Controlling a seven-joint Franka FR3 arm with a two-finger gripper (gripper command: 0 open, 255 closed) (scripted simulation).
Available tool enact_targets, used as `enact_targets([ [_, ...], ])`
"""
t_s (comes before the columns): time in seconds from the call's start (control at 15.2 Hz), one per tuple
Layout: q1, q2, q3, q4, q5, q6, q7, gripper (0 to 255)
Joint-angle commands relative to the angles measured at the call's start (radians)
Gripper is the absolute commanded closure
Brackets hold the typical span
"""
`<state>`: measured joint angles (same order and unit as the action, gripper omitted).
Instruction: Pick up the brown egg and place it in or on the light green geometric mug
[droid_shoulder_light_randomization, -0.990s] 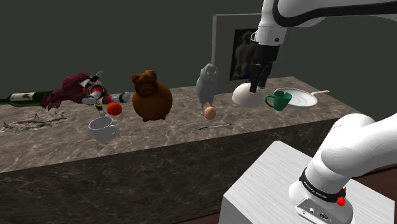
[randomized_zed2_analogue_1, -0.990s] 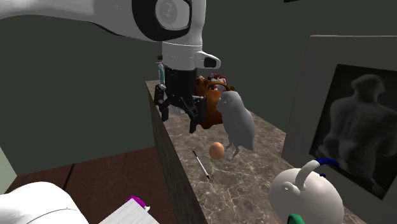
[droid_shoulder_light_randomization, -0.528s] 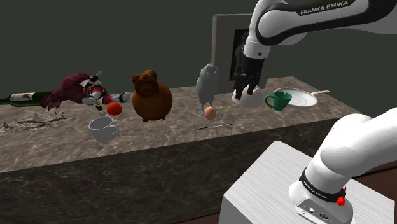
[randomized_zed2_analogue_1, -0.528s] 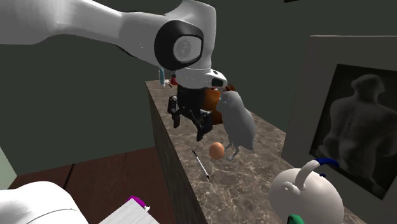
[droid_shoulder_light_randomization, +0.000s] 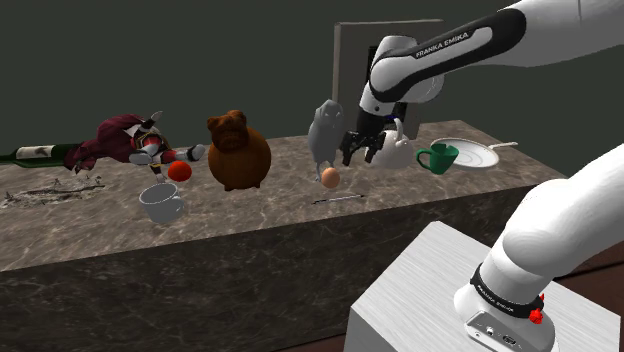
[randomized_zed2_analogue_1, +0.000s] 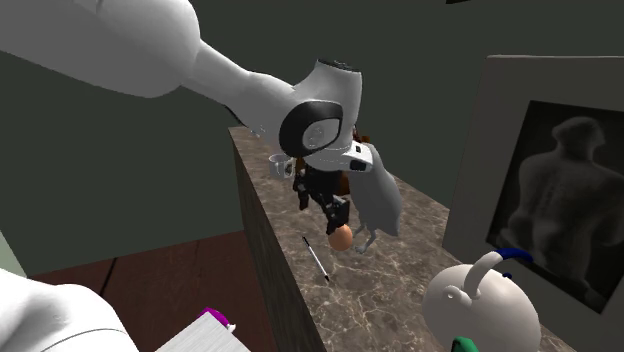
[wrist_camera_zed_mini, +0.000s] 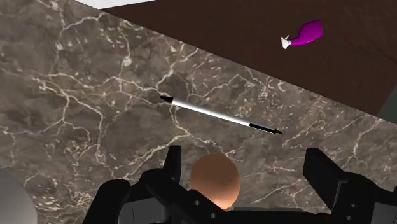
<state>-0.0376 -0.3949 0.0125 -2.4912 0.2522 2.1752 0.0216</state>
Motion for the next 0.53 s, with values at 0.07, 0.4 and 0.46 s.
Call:
enact_targets([
  [0.07,-0.001,0.1,-0.001,0.012,0.045,0.119,0.027,0],
  [0.4,0.005,0.287,-0.007,0.071,0.139,0.29,0.05,0],
  [0.46,0.005,0.306,-0.008,0.08,0.15,0.305,0.051,0],
])
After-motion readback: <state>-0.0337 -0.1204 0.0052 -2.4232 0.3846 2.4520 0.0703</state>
